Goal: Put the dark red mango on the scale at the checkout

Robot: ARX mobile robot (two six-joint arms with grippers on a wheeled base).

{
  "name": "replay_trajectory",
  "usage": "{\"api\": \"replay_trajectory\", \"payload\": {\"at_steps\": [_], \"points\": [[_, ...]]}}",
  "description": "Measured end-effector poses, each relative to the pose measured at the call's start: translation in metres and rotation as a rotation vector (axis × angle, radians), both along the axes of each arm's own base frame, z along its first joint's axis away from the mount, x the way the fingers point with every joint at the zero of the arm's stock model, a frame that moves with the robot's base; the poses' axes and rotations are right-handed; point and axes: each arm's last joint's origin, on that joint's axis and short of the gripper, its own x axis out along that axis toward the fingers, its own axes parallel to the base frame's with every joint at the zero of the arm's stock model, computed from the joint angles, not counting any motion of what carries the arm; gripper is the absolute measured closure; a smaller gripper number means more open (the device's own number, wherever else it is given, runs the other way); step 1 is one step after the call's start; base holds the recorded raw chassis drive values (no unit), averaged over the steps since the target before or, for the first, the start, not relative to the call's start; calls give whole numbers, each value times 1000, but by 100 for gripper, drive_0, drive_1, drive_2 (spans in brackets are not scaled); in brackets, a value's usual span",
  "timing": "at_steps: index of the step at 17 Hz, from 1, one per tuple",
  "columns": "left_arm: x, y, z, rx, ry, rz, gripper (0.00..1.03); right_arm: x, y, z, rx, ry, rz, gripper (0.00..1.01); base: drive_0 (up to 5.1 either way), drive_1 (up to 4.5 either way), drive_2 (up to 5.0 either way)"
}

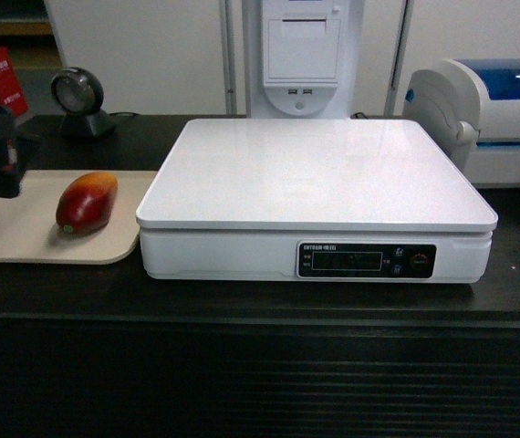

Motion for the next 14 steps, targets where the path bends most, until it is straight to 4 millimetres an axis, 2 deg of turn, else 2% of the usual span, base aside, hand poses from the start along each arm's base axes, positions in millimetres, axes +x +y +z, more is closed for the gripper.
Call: {"api": "replay_trajectory", "payload": {"at_steps": [1,3,6,11,14], "points": [[59,2,-13,-16,119,-37,5,0,0,0,0,0,0,3,0,0,0],[85,4,-26,-13,193,-43,5,0,0,0,0,0,0,3,0,0,0],[110,7,-39,-34,289,-59,5,0,0,0,0,0,0,3,0,0,0],[138,10,-32,-33,308,-61,5,0,0,0,0,0,0,3,0,0,0],[152,14,-42,2,354,-51,5,0,0,0,0,0,0,3,0,0,0]]}}
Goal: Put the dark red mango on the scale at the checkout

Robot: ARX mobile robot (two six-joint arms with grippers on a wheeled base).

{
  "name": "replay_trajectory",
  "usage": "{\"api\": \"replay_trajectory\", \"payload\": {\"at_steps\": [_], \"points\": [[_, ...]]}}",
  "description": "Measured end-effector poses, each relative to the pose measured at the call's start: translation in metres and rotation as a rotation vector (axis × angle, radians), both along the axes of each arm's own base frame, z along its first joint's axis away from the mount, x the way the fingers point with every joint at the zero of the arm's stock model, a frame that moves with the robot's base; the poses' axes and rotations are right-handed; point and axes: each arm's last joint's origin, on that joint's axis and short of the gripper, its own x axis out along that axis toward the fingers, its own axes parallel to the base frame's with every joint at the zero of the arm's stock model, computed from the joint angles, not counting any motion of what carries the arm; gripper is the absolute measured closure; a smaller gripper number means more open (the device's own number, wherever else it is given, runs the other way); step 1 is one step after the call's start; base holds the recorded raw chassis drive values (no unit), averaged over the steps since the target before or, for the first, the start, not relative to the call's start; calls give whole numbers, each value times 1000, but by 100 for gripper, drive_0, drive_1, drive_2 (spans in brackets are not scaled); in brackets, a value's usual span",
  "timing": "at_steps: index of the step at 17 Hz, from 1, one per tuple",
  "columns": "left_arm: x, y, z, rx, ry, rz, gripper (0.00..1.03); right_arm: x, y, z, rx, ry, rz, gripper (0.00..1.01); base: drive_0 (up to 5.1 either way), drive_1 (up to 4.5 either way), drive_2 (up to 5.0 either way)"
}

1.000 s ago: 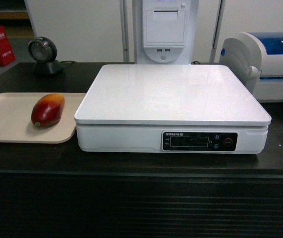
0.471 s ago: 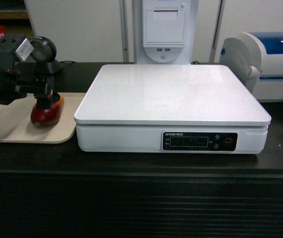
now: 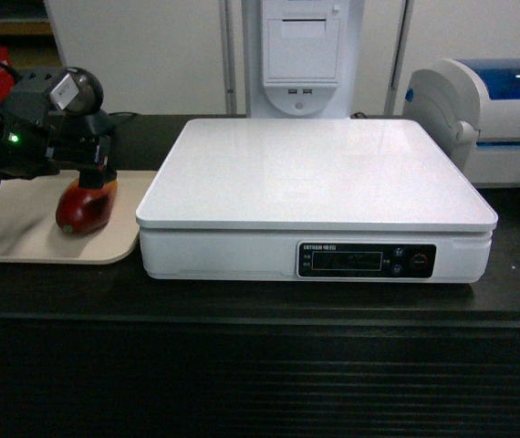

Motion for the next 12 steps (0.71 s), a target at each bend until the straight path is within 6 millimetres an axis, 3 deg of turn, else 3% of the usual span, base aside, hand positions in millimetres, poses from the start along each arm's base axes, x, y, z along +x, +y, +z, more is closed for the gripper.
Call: {"api": "replay_trajectory", "payload": {"at_steps": [4,10,12], "points": [[15,9,-15,45,57,9,5,0,0,0,0,0,0,3,0,0,0],[23,12,-35,44,94,7,5,0,0,0,0,0,0,3,0,0,0],[22,13,-36,39,96,3,19,0,0,0,0,0,0,3,0,0,0]]}}
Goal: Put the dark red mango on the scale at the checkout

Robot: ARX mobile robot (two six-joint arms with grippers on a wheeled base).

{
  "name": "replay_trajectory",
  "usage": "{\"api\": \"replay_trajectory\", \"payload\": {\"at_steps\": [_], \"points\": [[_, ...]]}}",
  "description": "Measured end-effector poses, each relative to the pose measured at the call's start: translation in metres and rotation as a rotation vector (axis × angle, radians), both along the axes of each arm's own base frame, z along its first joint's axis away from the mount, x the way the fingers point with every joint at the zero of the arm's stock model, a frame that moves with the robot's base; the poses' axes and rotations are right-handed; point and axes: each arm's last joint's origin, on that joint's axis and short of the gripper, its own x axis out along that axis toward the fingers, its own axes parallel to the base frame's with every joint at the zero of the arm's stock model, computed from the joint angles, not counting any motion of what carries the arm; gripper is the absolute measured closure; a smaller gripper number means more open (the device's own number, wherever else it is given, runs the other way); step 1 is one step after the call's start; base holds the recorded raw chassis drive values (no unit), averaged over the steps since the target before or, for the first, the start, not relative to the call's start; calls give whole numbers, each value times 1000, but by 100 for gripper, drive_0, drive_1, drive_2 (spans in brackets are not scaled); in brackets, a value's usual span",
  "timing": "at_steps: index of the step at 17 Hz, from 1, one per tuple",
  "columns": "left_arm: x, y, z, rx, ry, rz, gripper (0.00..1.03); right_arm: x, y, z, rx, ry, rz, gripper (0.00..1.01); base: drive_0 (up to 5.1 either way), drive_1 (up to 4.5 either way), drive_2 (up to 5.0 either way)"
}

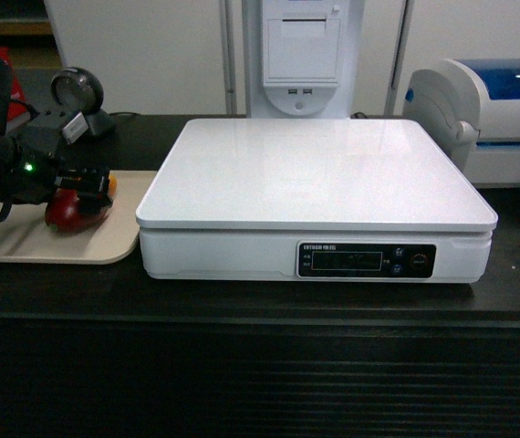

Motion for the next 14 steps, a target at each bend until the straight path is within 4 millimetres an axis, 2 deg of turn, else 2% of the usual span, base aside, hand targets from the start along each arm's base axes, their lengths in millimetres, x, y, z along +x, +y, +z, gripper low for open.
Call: {"api": "replay_trajectory", "payload": {"at_steps": [2,3,6,8,9,10,11,12,14], "points": [[-1,-1,-1,-14,12,-8,38,0,0,0,0,0,0,3,0,0,0],[-2,1,-1,-15,13,-7,42,0,0,0,0,0,0,3,0,0,0],[-8,4,6,-24,25,-1,43,0,0,0,0,0,0,3,0,0,0],[-13,5,26,-49,0,9,43,0,0,0,0,0,0,3,0,0,0],[-21,-4,73,-87,-89,7,43,0,0,0,0,0,0,3,0,0,0],[-37,-48,143,-191,-226,-18,43,0,0,0,0,0,0,3,0,0,0],[-49,-99,169,-305,-232,-65,43,0,0,0,0,0,0,3,0,0,0],[-52,-121,172,-318,-229,-81,43,0,0,0,0,0,0,3,0,0,0],[-55,-151,172,-338,-204,-97,43,0,0,0,0,0,0,3,0,0,0]]}}
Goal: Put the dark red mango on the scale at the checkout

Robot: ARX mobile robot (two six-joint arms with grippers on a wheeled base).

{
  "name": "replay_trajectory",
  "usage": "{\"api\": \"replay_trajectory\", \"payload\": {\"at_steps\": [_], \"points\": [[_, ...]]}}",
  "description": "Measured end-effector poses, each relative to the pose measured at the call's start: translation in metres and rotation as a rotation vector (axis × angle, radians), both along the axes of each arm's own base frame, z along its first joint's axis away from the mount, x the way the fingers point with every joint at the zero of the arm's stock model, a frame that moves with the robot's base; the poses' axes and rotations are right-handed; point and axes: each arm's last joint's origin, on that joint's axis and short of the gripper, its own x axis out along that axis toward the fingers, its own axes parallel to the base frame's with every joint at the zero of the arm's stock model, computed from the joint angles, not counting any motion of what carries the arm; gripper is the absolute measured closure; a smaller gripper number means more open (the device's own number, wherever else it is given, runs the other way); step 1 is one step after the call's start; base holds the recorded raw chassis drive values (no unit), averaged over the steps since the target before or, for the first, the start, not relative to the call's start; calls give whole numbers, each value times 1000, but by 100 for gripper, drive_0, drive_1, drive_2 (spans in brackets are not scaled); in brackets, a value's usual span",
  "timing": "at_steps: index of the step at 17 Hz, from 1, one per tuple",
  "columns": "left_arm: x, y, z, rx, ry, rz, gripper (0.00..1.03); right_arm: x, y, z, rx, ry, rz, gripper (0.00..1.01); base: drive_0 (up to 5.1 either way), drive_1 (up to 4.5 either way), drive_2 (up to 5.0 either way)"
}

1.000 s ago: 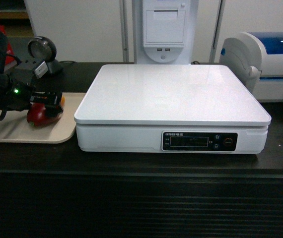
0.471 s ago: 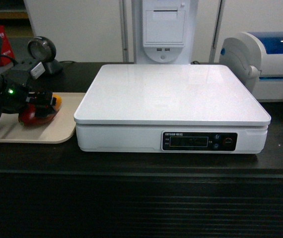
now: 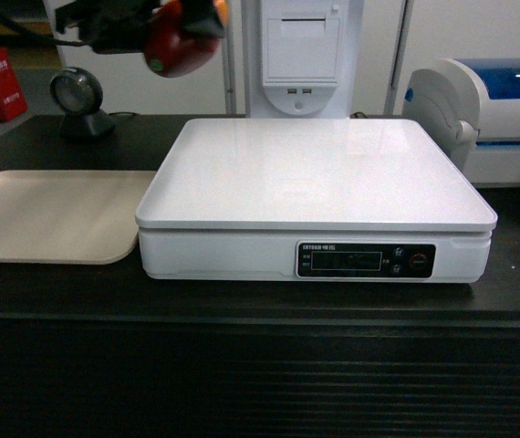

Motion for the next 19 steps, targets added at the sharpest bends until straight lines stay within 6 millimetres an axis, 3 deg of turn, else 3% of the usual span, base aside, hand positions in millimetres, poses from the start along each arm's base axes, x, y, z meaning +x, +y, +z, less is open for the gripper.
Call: {"api": "replay_trajectory", "payload": {"at_steps": [4,8,13,16,19], "points": [[-13,-56,-4,-7,29,-56,43,0,0,0,0,0,0,3,0,0,0],[-21,-93,-22,-3,81,-53,43,0,0,0,0,0,0,3,0,0,0],[-14,-124,-41,-7,143,-13,43,0,0,0,0,0,0,3,0,0,0],[-6,-130,-53,11,175,32,43,0,0,0,0,0,0,3,0,0,0],[0,-131,-78,70,204,87,43,0,0,0,0,0,0,3,0,0,0]]}}
